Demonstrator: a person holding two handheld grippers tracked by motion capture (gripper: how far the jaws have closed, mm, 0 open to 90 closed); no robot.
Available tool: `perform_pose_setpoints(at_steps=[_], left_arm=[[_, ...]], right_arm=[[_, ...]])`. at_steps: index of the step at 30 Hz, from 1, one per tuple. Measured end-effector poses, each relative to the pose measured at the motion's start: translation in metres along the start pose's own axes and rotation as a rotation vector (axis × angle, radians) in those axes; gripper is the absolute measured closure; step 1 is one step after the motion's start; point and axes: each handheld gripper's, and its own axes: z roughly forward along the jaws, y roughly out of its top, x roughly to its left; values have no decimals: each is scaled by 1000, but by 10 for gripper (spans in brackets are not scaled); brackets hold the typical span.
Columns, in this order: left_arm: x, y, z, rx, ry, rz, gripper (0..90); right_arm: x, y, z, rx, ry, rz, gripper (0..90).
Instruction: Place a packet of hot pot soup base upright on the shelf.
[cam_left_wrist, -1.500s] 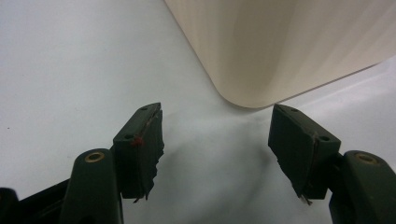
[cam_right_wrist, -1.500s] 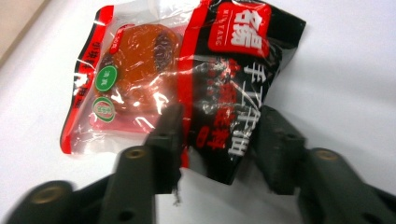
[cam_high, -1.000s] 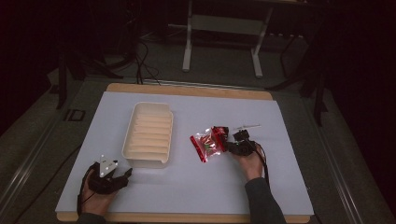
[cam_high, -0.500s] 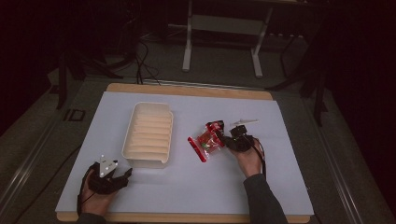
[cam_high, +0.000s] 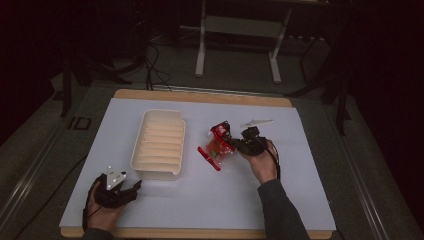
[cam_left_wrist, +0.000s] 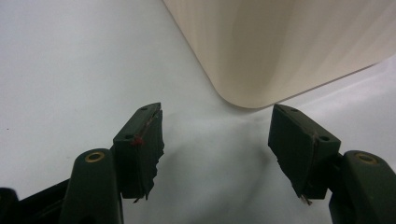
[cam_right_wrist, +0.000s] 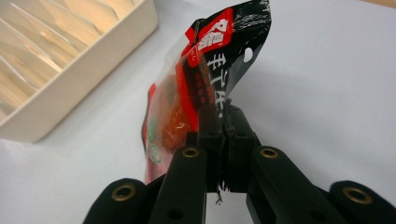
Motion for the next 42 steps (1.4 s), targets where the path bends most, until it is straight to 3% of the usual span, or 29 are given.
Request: perform_pose_setpoints(at_steps=[5, 35, 42], left_arm=[[0, 0, 0, 2, -1, 1, 355], [0, 0, 0, -1, -1, 0, 355], [0, 0, 0, 0, -2, 0, 356]], right_arm=[[3, 6, -2, -10, 21, -18, 881], [21, 39, -13, -49, 33, -159, 888], [27, 47, -12, -63, 63, -191, 887]])
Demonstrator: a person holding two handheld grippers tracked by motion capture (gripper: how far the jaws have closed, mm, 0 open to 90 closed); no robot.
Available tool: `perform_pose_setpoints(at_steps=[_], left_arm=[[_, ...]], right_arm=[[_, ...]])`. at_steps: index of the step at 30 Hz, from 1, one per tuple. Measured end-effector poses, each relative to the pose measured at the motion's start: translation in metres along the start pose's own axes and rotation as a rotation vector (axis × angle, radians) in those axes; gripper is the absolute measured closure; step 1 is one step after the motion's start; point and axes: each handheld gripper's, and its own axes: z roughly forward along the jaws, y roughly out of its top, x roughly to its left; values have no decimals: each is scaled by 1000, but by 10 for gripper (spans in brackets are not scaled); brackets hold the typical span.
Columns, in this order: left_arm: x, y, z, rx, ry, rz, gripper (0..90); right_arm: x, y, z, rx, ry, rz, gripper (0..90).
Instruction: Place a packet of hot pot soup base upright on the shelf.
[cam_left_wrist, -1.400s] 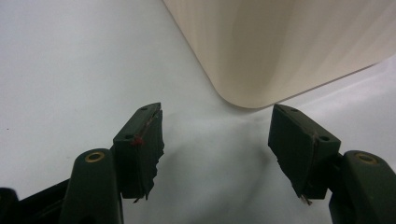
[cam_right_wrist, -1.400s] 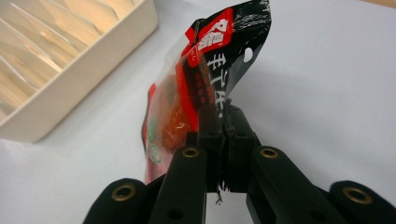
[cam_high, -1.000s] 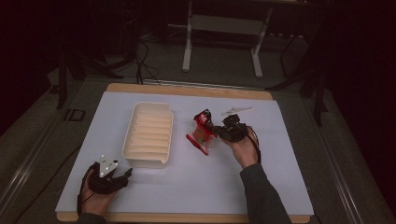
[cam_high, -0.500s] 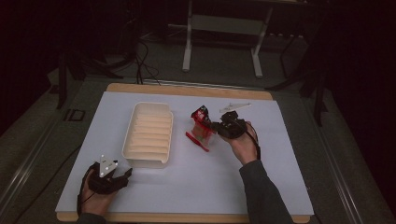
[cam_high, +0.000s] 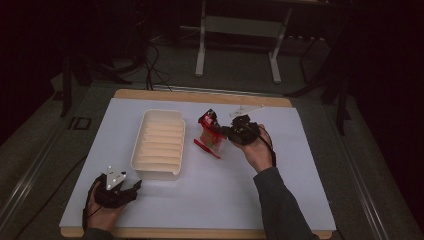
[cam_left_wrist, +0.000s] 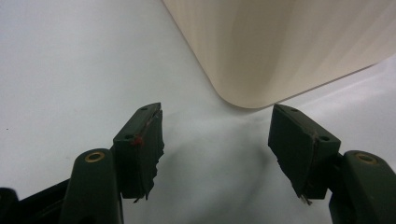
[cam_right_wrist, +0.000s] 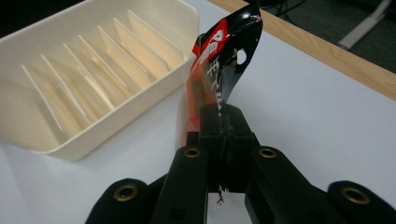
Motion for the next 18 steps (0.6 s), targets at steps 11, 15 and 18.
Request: perform_pose_setpoints(at_steps=[11, 15, 18], left_arm=[[0, 0, 0, 0, -1, -1, 355], [0, 0, 0, 0, -1, -1, 355], [0, 0, 0, 0, -1, -1, 355]], right_arm=[[6, 12, -1, -24, 15, -36, 887], [9, 16, -2, -35, 22, -53, 887], [13, 22, -3, -36, 26, -72, 887]])
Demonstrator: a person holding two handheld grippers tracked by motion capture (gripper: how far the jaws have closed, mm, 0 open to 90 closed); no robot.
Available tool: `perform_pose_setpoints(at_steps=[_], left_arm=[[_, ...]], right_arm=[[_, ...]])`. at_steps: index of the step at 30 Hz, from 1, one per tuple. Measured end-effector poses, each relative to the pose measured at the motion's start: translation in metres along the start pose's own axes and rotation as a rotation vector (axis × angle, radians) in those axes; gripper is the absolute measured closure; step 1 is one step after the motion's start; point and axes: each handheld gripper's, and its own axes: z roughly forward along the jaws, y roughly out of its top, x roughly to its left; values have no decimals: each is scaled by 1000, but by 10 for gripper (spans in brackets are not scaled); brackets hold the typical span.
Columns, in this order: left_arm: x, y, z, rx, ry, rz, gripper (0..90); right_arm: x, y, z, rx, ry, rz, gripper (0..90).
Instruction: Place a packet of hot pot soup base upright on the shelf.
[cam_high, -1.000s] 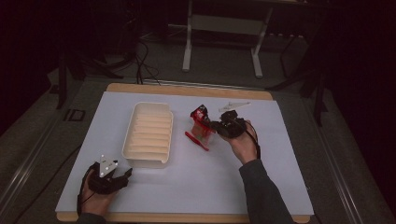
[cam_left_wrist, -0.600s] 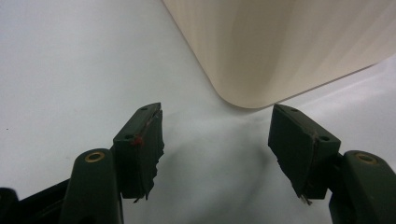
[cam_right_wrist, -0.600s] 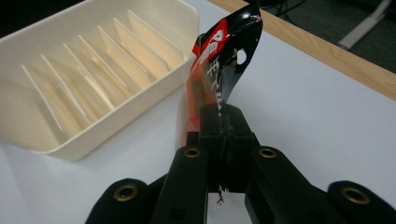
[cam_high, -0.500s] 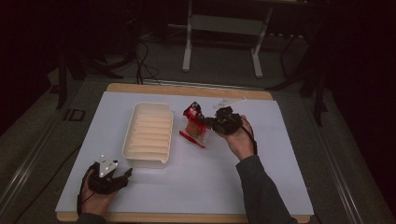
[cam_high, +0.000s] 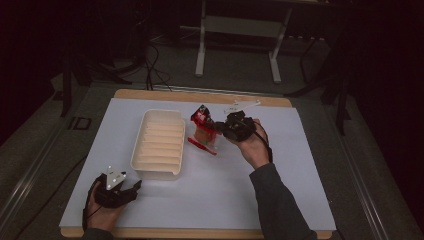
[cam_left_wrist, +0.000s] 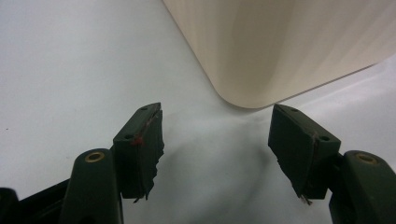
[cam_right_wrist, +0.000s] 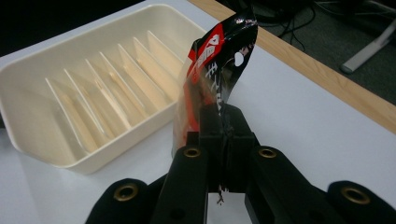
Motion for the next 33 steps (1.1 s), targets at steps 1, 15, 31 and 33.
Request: perform_pose_setpoints(at_steps=[1, 15, 31, 33], left_arm=[[0, 0, 0, 0, 0, 0, 355], [1, 0, 0, -1, -3, -4, 355], [1, 0, 0, -1, -5, -4, 355], [1, 0, 0, -3, -5, -5, 355]], right_arm=[[1, 1, 0, -5, 1, -8, 887], [15, 21, 7, -27, 37, -71, 886], [26, 41, 31, -39, 75, -159, 886], [28, 42, 34, -40, 80, -164, 886]])
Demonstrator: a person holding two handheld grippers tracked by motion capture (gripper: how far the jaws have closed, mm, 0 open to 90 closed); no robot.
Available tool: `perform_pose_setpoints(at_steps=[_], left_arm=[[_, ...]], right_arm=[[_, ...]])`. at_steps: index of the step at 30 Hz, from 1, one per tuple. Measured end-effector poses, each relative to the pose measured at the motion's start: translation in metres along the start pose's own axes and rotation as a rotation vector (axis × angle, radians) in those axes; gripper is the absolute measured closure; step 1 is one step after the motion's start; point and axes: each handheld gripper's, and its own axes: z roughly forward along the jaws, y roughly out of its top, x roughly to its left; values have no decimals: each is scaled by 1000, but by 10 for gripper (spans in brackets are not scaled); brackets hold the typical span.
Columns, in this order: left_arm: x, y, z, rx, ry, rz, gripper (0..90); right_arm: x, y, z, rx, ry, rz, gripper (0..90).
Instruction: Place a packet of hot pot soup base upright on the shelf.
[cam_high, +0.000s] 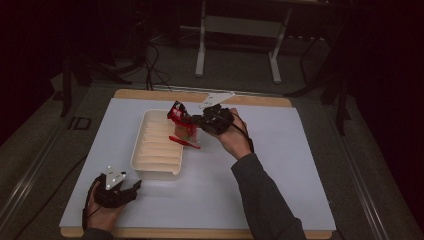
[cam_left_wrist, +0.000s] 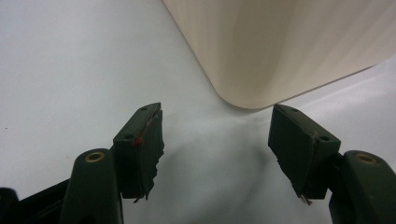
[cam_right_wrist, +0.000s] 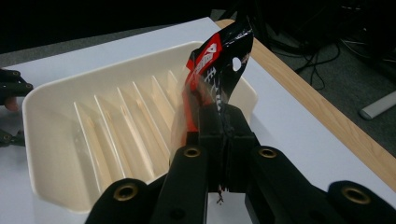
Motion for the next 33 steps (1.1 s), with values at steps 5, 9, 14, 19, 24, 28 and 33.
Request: perform_pose_setpoints(at_steps=[5, 9, 14, 19, 24, 28, 33], left_arm=[[0, 0, 0, 1, 0, 0, 356], [0, 0, 0, 0, -1, -1, 355], [0, 0, 0, 0, -2, -1, 355], [0, 0, 0, -1, -2, -3, 355], [0, 0, 0, 0, -2, -1, 355], [0, 0, 0, 1, -2, 0, 355], [0, 0, 0, 1, -2, -1, 356]], right_arm=[[2, 4, 8, 2, 5, -8, 885], [1, 7, 17, -5, 18, -3, 885], [0, 9, 22, -12, 21, -14, 885], [1, 13, 22, 3, 0, -45, 885], [-1, 14, 20, 8, -15, -50, 885], [-2, 13, 20, 18, -21, -55, 885], [1, 13, 23, 17, -8, -60, 885]])
